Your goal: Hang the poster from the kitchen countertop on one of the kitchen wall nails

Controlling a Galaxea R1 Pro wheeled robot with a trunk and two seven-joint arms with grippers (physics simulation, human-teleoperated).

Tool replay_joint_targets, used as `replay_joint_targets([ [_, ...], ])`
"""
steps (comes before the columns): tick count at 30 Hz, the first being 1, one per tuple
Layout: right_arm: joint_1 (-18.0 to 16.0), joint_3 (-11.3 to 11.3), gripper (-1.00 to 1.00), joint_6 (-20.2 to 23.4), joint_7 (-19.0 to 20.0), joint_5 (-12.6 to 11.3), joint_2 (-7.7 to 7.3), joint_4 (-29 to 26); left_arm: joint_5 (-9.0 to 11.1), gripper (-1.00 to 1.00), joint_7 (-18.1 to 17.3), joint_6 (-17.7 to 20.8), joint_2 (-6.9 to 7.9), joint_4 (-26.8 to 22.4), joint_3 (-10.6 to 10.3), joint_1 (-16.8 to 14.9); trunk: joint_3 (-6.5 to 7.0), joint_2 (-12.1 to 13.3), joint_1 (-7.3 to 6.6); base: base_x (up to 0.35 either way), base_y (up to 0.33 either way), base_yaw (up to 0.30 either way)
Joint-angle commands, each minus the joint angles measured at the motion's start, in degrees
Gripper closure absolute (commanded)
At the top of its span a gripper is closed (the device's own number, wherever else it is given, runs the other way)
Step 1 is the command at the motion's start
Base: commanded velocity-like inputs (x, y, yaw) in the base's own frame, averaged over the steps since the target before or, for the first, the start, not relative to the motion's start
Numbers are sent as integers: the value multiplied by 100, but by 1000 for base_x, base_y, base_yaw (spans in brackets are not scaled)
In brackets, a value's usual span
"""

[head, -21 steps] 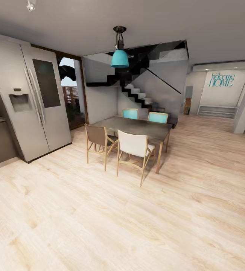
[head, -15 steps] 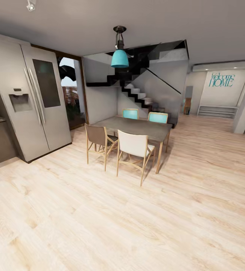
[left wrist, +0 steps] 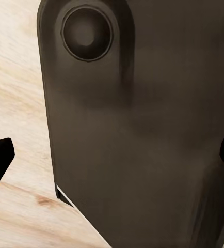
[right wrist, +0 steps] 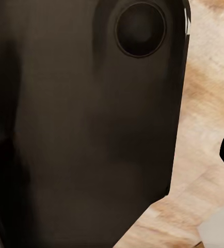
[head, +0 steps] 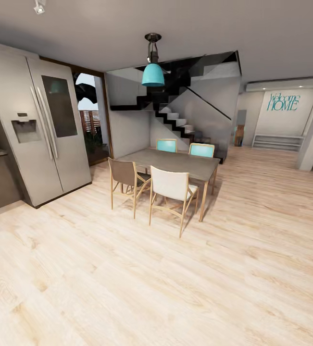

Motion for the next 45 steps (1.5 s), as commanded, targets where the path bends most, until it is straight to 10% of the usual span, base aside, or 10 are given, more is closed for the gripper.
replay_joint_targets([
  [1,-3,0,-100,1,4,2,0,4,0,-100,-5,-1,0,-3,1,0,-3,-2,0,0,0,0],
  [11,-236,-26,-100,-227,-1,-41,-108,-240,-29,-100,12,11,-111,-226,16,221,-3,-2,0,0,0,0],
  [12,-379,-26,-100,-1250,-2,-40,-112,-2635,-32,-100,12,12,-110,-3154,17,224,-3,-2,0,0,0,0],
  [16,-388,-21,-100,-1311,-8,-21,-153,-2966,-41,-100,13,15,-103,-3651,18,234,-3,-2,0,0,0,0],
  [23,-365,-5,-100,-1329,-8,-6,-347,-3049,-38,-100,13,6,-90,-3722,38,237,-3,-2,0,0,0,0],
  [45,-356,3,-100,-1363,-22,14,-313,-3054,-18,-100,30,-2,-55,-3554,71,238,-3,-2,0,0,-77,208],
])
